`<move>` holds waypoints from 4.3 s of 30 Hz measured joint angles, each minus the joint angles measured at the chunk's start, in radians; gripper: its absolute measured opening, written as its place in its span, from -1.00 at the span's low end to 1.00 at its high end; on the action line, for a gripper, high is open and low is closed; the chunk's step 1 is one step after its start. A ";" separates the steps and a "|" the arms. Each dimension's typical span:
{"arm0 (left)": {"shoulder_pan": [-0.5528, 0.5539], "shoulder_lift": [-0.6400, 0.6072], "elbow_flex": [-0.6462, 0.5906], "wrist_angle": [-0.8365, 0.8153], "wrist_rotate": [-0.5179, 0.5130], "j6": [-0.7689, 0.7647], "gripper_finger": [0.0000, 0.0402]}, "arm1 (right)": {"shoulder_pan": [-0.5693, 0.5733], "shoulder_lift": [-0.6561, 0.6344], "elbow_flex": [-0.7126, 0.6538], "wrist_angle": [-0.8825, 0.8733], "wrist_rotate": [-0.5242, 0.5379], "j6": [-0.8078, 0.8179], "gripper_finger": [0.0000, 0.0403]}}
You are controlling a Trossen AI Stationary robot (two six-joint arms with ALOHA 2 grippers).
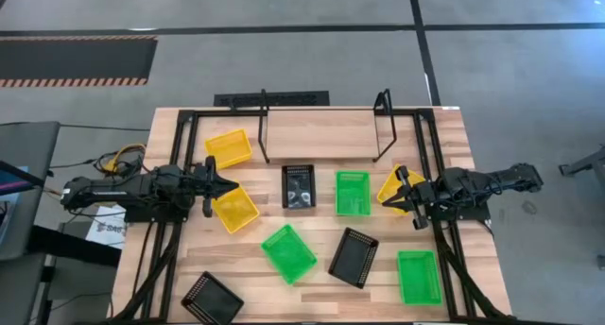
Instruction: Stack baskets on shelf by color
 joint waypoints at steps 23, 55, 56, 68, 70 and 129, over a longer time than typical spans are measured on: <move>0.000 0.000 -0.002 0.025 -0.051 -0.452 -1.00 | 0.000 0.000 0.000 0.001 0.000 0.000 -0.81; 0.000 0.001 0.038 0.444 -0.415 -0.154 -1.00 | 0.000 0.138 0.259 0.727 0.102 0.073 -0.81; 0.000 0.003 0.060 0.444 -0.401 -0.139 -1.00 | 0.000 0.173 0.314 0.656 0.121 0.073 -0.81; 0.000 0.116 0.334 0.283 -0.273 0.053 -1.00 | -0.001 0.767 1.236 -0.560 0.620 0.190 -0.54; 0.000 0.131 0.353 0.246 -0.274 0.052 -1.00 | -0.001 0.845 1.376 -0.770 0.669 0.255 -0.46; 0.000 0.151 0.365 0.096 -0.210 -0.038 -1.00 | -0.468 1.819 1.389 -1.139 0.041 -0.114 -0.25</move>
